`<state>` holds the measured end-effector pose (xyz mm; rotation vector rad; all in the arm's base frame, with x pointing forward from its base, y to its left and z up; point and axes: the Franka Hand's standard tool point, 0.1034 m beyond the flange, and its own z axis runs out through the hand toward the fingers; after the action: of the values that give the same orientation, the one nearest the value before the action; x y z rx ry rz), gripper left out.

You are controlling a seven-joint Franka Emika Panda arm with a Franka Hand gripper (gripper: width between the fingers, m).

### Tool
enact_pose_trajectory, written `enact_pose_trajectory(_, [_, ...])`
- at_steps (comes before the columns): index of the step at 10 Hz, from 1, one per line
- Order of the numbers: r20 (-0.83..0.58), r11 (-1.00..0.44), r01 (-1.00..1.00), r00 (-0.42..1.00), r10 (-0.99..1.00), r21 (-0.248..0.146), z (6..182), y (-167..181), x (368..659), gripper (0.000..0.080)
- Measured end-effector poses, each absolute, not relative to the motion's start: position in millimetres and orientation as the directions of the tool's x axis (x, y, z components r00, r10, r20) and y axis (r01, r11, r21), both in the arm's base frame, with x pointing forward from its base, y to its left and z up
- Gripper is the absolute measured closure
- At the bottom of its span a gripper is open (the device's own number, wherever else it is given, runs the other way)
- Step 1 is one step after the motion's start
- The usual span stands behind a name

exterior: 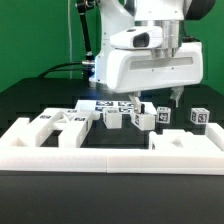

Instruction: Assemble chair

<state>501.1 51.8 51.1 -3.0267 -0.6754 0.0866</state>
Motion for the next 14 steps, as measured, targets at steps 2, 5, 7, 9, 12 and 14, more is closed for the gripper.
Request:
enact_pose_trajectory(2, [-0.149, -0.916, 0.4, 0.904, 0.4, -0.037, 45.7, 47, 490, 0.0151])
enact_pose_trajectory(5, [-0.303, -0.922, 0.382, 0.872, 0.384, -0.069, 37.8, 38, 482, 0.0151])
enact_pose_trajectory(7, [-0.398, -0.922, 0.377, 0.835, 0.381, -0.091, 35.9, 43, 481, 0.0151])
enact_pose_trajectory(9, [-0.514, -0.927, 0.362, 0.778, 0.36, -0.1, 34.3, 44, 477, 0.0151])
enact_pose_trajectory(12, [-0.623, -0.926, 0.371, 0.71, 0.328, -0.064, 31.0, 31, 465, 0.0151])
enact_pose_trajectory(14, [-0.712, -0.927, 0.365, 0.629, 0.311, -0.083, 28.9, 34, 460, 0.0151])
